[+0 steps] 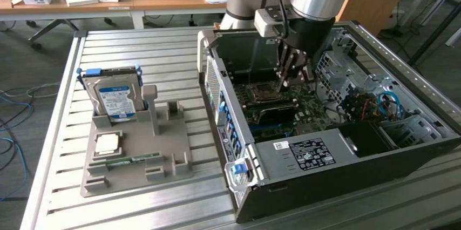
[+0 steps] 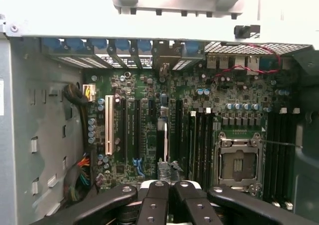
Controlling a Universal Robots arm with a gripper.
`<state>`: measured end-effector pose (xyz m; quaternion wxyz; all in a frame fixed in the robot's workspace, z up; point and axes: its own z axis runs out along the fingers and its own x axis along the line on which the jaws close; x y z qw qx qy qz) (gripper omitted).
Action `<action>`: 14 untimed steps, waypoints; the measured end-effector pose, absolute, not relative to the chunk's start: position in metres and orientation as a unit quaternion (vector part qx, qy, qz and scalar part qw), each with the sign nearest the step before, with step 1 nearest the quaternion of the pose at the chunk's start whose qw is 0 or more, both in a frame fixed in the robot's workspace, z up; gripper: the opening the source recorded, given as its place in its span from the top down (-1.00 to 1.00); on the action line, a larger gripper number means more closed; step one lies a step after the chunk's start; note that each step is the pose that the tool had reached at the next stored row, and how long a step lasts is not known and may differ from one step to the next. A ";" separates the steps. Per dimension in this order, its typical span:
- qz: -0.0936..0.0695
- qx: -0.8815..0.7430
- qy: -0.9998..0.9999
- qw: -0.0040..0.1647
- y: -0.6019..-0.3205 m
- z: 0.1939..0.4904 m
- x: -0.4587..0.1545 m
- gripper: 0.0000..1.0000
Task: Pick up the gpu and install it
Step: 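Press down on the gpu until it lock into place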
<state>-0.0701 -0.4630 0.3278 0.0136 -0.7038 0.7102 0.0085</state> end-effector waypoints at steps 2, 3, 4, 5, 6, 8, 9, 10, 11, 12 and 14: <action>0.009 -0.704 0.710 0.014 -0.463 0.324 -0.071 0.79; 0.009 -0.704 0.710 0.014 -0.463 0.322 -0.071 0.79; 0.009 -0.704 0.710 0.014 -0.463 0.321 -0.072 0.79; 0.009 -0.704 0.710 0.014 -0.463 0.319 -0.072 0.79; 0.009 -0.704 0.710 0.014 -0.463 0.317 -0.072 0.79; 0.009 -0.704 0.710 0.014 -0.463 0.313 -0.072 0.79; 0.009 -0.704 0.710 0.014 -0.463 0.311 -0.073 0.79; 0.009 -0.704 0.710 0.014 -0.463 0.310 -0.073 0.79; 0.009 -0.704 0.710 0.014 -0.463 0.308 -0.073 0.79; 0.009 -0.704 0.710 0.014 -0.463 0.306 -0.074 0.79; 0.009 -0.704 0.710 0.014 -0.463 0.302 -0.074 0.79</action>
